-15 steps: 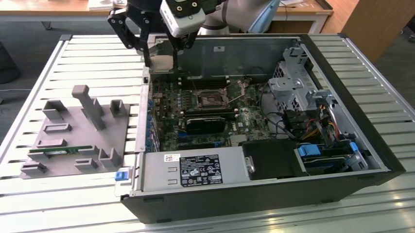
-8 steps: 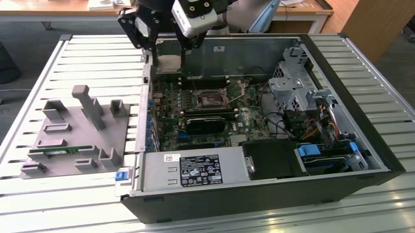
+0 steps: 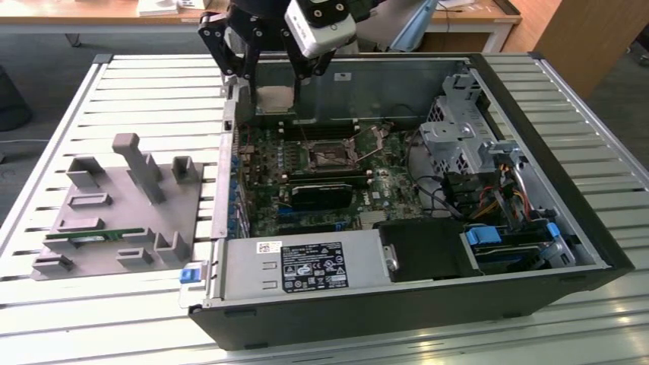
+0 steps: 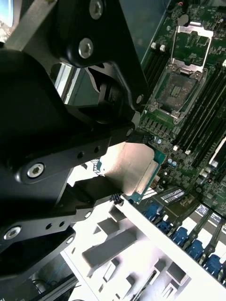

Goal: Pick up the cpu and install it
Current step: 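Pick up the cpu and move it towards the insertion slot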

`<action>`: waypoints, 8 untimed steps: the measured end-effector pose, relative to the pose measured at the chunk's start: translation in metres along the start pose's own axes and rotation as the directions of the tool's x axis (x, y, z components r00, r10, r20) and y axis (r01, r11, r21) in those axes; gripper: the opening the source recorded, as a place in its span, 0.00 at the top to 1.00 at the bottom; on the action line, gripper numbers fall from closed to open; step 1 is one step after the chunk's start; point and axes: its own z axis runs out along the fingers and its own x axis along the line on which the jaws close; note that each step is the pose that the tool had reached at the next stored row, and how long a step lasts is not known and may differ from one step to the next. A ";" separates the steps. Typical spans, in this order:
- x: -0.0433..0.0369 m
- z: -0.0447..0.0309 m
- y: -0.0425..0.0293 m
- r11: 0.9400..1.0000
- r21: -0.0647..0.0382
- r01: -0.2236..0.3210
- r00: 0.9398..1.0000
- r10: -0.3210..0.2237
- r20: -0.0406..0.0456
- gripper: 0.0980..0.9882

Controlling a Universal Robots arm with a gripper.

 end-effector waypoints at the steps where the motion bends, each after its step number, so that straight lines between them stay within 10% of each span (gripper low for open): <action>1: -0.0015 0.0000 0.0000 1.000 0.000 0.000 1.000 0.000 0.000 0.52; 8: -0.0129 -0.0004 0.0001 1.000 0.000 0.000 1.000 0.000 0.000 0.52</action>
